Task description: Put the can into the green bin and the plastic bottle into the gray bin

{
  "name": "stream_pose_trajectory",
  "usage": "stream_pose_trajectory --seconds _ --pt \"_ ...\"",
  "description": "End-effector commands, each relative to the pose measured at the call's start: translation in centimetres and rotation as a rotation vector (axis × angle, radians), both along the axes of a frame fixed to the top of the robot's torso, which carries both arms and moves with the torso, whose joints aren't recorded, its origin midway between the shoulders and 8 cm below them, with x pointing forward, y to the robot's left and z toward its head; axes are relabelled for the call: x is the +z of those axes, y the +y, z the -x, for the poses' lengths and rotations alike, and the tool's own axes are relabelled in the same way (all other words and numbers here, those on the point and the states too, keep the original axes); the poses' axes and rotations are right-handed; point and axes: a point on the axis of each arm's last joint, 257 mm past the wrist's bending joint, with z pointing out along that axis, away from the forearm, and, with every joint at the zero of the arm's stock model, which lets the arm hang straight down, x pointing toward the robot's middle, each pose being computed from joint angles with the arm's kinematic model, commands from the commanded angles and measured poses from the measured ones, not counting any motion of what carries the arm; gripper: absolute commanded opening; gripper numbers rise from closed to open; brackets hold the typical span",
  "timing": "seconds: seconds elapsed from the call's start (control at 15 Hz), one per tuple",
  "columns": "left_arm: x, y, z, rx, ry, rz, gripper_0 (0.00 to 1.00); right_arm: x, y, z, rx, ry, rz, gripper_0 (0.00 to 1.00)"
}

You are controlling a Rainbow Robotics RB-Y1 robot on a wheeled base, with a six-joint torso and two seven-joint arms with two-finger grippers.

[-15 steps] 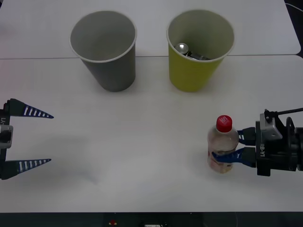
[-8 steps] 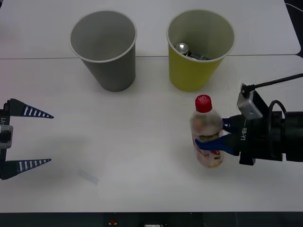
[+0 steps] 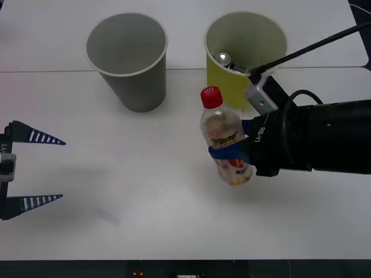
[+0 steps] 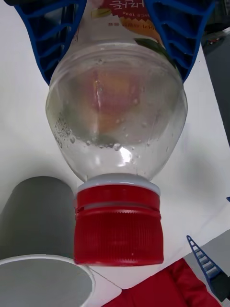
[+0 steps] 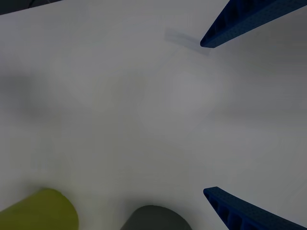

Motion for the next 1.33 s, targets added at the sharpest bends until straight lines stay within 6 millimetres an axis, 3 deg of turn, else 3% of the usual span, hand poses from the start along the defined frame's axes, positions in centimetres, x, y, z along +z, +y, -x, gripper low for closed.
stream_pose_trajectory --seconds 0.07,0.53,1.0,1.33 --pt "0.0 0.0 0.0 0.000 0.000 0.000 1.00 1.2 1.1 -1.6 0.023 -0.033 0.020 0.00" --pt "0.0 0.0 0.0 0.000 0.000 0.000 1.00 5.7 5.6 -6.3 0.097 -0.091 0.071 0.00" --pt "0.0 0.0 0.0 0.000 0.000 0.000 1.00 12.0 11.4 -12.2 0.089 -0.033 0.094 0.00" --pt "0.0 0.0 0.0 0.000 0.000 0.000 1.00 14.0 15.6 -16.0 0.057 0.005 0.090 0.00"
